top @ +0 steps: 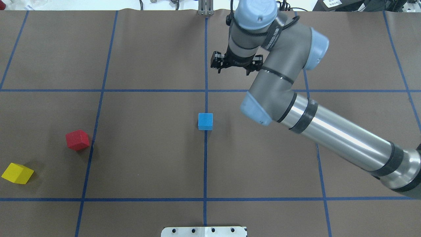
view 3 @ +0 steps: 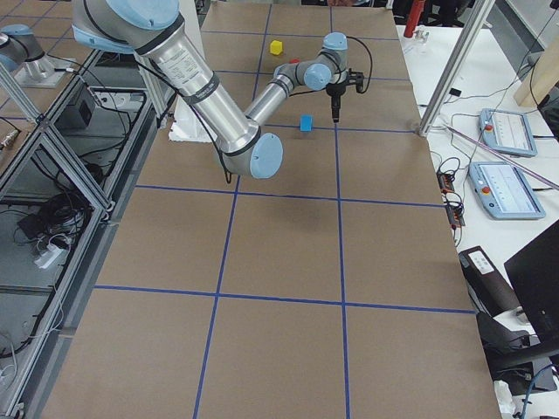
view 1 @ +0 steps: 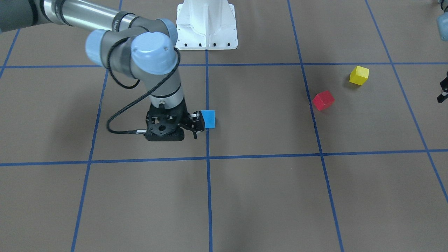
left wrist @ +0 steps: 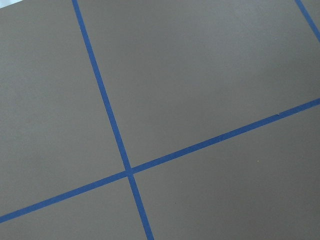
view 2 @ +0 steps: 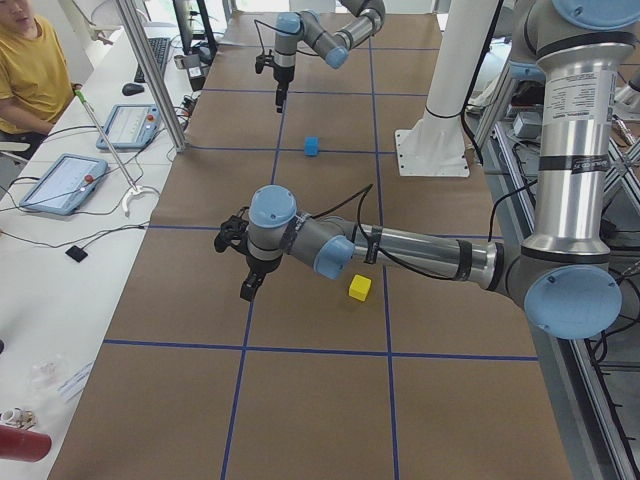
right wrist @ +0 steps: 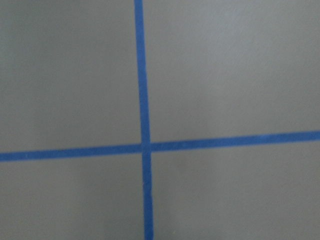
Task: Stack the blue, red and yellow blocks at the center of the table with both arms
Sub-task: 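Release the blue cube with the right gripper while the left arm reaches for red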
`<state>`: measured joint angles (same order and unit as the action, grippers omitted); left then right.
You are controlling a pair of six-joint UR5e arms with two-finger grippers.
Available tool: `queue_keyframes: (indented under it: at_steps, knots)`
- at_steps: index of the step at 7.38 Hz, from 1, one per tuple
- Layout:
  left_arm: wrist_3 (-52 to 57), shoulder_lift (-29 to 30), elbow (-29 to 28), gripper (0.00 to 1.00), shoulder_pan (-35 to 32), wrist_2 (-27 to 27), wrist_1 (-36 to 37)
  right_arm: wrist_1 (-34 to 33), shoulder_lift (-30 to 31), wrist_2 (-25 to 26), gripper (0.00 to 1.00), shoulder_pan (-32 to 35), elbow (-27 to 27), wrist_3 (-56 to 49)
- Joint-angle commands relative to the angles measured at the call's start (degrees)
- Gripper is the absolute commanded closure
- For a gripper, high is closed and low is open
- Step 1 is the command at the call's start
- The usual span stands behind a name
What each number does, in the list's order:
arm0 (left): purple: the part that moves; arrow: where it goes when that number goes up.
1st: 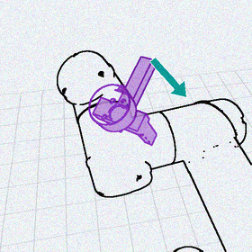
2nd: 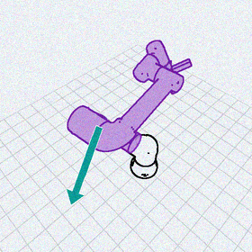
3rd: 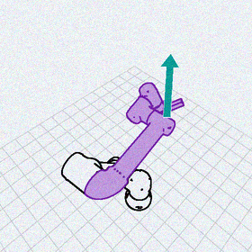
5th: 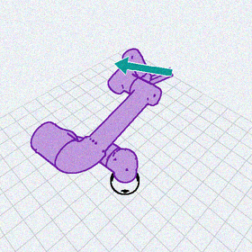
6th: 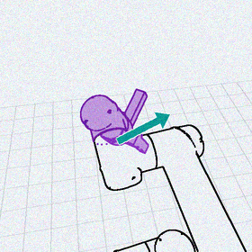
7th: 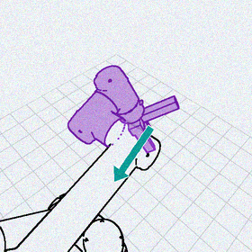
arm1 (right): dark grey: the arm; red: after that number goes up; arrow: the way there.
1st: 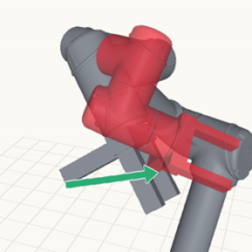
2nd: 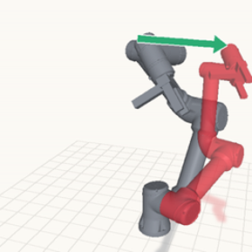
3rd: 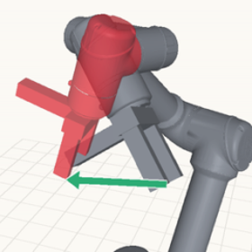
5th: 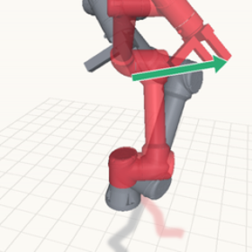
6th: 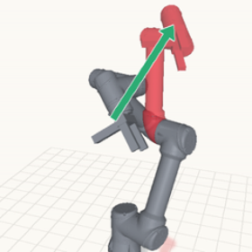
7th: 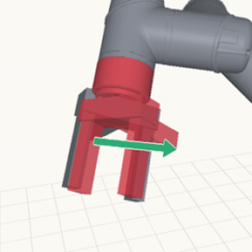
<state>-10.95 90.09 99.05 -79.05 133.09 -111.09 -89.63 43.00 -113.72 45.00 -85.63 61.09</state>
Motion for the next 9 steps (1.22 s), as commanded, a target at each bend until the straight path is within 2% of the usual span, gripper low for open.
queue_keyframes:
  at_steps: [1, 2, 3, 5, 7, 9]
  knots:
    - [-20.2, 2.2, 2.4, 0.0, 10.4, -0.7, -1.3, -1.0, 6.2, -6.2, 0.0, 10.6, -2.3, -14.5]
    - [-32.8, 2.6, 5.4, 0.0, 15.3, -3.8, -1.3, -0.9, 10.6, -10.4, 0.0, 15.8, -3.7, -23.6]
    - [-42.3, 2.4, 8.5, 0.0, 22.0, -9.5, -1.2, -0.9, 14.5, -13.3, 0.0, 19.8, -4.8, -31.7]
    - [-58.0, 2.7, 9.1, 0.0, 32.5, -16.3, -1.1, -0.1, 20.6, -16.4, 0.0, 24.7, -5.1, -43.4]
    - [-65.1, 2.7, 8.4, 0.0, 36.0, -16.5, -0.8, -0.1, 24.7, -18.5, 0.0, 28.9, -5.0, -52.3]
    - [-66.1, 2.2, 8.0, 0.0, 36.9, -17.1, -0.8, -0.1, 25.7, -18.4, 0.0, 29.9, -5.0, -54.9]
